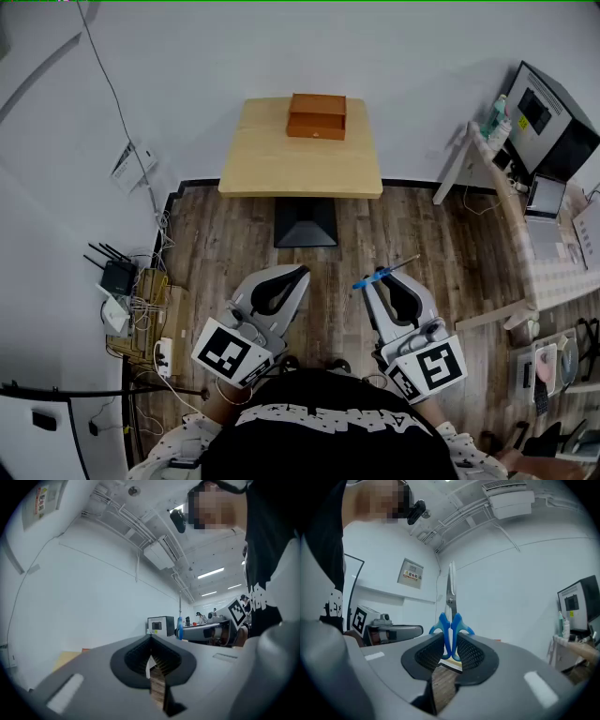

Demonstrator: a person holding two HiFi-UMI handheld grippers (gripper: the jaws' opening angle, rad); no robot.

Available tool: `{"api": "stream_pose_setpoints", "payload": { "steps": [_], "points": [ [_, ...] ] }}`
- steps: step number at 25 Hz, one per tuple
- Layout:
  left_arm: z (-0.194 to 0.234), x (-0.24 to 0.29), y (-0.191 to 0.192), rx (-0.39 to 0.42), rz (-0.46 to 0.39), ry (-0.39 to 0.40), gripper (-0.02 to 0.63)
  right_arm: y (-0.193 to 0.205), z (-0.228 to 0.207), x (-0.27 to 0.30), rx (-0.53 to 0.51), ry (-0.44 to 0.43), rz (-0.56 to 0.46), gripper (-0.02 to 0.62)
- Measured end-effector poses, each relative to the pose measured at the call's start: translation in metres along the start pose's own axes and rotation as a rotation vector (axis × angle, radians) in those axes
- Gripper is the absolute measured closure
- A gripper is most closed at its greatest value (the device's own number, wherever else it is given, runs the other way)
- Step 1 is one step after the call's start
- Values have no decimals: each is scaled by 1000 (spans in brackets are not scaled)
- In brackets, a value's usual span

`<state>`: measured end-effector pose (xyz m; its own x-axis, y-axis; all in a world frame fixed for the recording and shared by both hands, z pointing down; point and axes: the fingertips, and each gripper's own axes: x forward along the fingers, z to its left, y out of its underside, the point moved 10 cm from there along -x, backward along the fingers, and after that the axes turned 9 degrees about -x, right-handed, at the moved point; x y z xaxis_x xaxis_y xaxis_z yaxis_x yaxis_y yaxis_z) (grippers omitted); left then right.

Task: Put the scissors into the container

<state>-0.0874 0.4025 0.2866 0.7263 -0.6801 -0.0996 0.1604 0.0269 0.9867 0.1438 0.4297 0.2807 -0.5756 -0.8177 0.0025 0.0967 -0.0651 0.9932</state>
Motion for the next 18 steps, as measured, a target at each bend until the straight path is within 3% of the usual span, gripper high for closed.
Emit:
{"api": "stream_pose_setpoints", "payload": {
  "steps": [5, 13, 18],
  "points": [
    [-7, 0, 2, -4, -1, -6, 605, 3, -4, -7, 43, -10, -10, 492],
    [-9, 2, 3, -4, 5, -3, 604, 3, -7, -8, 26, -4, -5, 492],
    [-18, 18, 3, 3, 5, 37, 605, 4, -16, -20, 22, 22, 5, 492]
  ]
}}
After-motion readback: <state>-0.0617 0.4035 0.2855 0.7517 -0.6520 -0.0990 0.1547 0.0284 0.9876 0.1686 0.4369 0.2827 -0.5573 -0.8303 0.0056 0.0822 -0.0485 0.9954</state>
